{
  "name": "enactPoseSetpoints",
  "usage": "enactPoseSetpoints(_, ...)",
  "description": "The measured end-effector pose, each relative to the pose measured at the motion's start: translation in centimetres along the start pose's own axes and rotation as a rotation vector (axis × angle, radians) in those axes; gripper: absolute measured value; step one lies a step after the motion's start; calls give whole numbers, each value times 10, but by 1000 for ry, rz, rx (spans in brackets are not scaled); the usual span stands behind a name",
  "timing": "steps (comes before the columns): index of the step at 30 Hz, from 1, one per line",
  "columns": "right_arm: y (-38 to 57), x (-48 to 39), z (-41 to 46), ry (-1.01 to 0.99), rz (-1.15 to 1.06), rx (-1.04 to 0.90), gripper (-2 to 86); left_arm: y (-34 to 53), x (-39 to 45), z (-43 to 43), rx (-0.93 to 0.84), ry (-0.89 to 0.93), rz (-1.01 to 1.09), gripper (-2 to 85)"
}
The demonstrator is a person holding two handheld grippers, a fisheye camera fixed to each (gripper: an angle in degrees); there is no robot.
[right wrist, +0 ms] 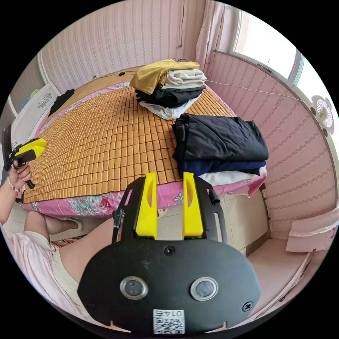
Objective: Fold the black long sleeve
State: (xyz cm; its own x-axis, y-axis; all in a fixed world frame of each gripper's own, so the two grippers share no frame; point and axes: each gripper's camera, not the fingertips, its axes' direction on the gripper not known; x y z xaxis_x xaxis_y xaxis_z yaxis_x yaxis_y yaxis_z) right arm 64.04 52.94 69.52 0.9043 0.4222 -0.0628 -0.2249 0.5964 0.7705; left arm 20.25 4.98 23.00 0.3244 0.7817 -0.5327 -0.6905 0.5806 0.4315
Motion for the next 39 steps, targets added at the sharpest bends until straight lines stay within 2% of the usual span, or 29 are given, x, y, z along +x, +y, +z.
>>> enactPoseSetpoints(6,-71,51,41,-15,-29,33,95,-112,-17,96,-114,-72,109,49)
enactPoseSetpoints(9,-104,66,75,-46,-48,-7,108,-155,-34,136,-156,-89,73,50)
enactPoseSetpoints(12,-114,85,119,-12,-54,-120,84,-190,-50,169,-207,-102,47,55)
enactPoseSetpoints(16,-82,117,95,-93,-21,47,36,-231,-62,200,-257,-100,68,60)
enactPoseSetpoints(21,-22,154,54,-95,62,197,11,-267,-61,227,-277,-59,125,86)
enactPoseSetpoints(25,24,183,35,-155,168,266,5,-285,-55,256,-416,-28,117,54)
enactPoseSetpoints(28,50,196,14,-213,204,368,3,-291,-48,242,-420,-59,90,4)
enactPoseSetpoints(31,65,203,-16,-316,204,503,1,-292,-30,206,-349,-88,155,-6)
enactPoseSetpoints(33,66,201,-35,-295,195,548,1,-292,-16,178,-286,-89,184,-7)
enactPoseSetpoints(39,53,174,-108,-342,56,760,0,-270,7,25,24,-125,146,-9)
